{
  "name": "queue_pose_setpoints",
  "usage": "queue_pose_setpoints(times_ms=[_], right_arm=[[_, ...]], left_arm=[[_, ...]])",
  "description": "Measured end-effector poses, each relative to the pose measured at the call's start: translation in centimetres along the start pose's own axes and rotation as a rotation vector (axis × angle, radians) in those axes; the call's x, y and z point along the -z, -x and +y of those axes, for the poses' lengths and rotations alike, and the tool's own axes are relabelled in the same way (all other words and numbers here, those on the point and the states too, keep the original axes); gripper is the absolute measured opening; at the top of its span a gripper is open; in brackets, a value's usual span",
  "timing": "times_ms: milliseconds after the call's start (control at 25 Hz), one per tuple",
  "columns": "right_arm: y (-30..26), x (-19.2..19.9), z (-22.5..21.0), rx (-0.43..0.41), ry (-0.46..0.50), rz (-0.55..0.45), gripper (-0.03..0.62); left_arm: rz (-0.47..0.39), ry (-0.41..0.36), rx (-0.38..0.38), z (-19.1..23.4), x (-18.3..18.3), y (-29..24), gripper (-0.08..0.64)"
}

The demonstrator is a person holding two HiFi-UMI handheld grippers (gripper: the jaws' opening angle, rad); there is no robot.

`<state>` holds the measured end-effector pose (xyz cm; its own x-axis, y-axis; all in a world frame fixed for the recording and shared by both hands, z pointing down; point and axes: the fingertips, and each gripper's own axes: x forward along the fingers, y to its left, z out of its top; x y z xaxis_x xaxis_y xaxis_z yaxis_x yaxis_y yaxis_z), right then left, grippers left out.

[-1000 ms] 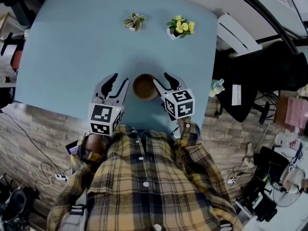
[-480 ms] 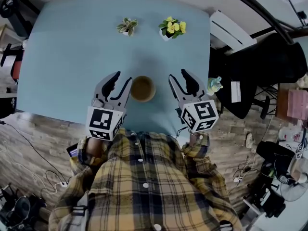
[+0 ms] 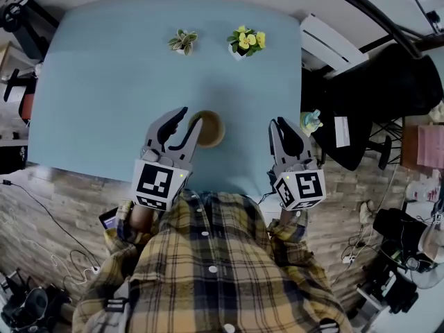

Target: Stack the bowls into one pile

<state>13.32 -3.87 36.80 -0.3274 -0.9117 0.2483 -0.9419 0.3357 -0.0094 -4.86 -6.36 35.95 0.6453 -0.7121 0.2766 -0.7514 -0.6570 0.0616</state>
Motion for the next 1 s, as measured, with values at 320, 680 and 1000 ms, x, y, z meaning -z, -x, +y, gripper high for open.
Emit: queue_pose_setpoints(times_ms=[320, 680, 1000], right_arm=[[1.8, 0.3, -0.1, 0.049, -0.039, -0.030, 0.003], [2.5, 0.3, -0.9, 0.095, -0.054, -0.046, 0.002], [1.6, 0.7, -1.0, 0.082, -0.055, -0.038, 0.002]], left_arm=[[-0.015, 0.014, -0.017, -0.1, -0.2, 0.7, 0.018], [0.003, 0.025, -0.036, 0.5, 0.4, 1.3, -0.011], [0.015, 0.028, -0.046, 0.9, 1.0, 1.2, -0.011]])
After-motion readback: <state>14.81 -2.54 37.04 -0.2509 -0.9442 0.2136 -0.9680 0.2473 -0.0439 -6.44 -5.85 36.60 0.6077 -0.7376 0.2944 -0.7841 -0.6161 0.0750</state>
